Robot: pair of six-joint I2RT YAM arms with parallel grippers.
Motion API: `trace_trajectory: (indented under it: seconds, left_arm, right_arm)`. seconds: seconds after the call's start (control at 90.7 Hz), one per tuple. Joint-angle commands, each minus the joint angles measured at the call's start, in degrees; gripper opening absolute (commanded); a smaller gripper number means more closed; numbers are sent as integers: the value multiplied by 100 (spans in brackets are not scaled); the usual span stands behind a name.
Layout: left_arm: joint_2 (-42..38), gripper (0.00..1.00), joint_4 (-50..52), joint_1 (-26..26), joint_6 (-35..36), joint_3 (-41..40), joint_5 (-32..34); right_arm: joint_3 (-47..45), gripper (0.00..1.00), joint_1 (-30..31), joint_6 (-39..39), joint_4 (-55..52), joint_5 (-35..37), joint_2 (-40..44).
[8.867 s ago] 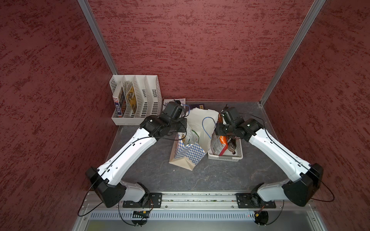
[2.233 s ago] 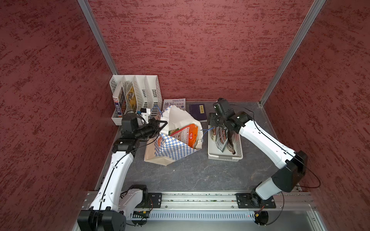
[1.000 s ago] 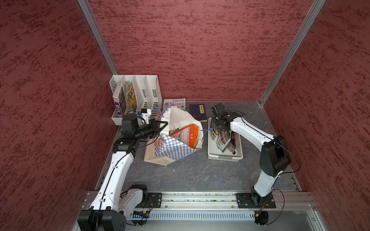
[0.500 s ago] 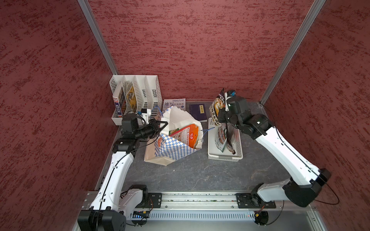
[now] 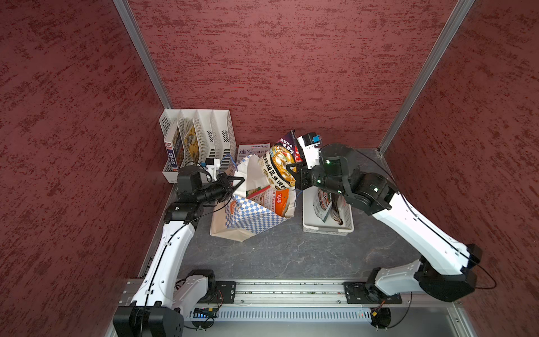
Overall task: Place the condiment packets inside the bag
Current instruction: Place the condiment packet in the paper bag.
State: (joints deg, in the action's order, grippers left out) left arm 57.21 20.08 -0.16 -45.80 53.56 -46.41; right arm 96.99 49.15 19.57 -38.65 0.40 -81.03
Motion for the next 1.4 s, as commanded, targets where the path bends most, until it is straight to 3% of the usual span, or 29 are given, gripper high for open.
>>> trace_trajectory:
  seconds: [0.0,0.298,0.474,0.65,0.848,0.992,1.113,1.256,1.388]
  left_arm:
    - [-115,0,-363,45,27,32,-127]
    - [-100,0,-374,50,16,33,-125]
    - [-87,0,-391,50,-3,29,-114]
    - [-80,0,-391,44,-24,14,-107]
    - [-61,0,-382,34,-25,31,-94]
    - [-64,0,-383,34,-15,29,-90]
    - [-49,0,-352,36,9,30,-87]
    - [-31,0,-345,34,33,36,-87]
    - [-17,0,-342,36,55,40,-86]
  right_arm:
    - [-93,0,34,124,762,-430,-55]
    - [-160,0,40,479,897,-1190,-577]
    - [-594,0,12,2240,1168,-527,-640]
    - [-1983,0,12,4158,3163,-480,-486]
    - [-2411,0,29,5339,4661,-963,-970]
    - [-2210,0,89,5488,4686,-1304,-1468]
    - [-2267,21,105,5315,4357,-1136,-1460]
    - [-2214,54,104,4602,3428,-477,-1090]
    - [-2144,73,63,3980,2584,-8,-636]
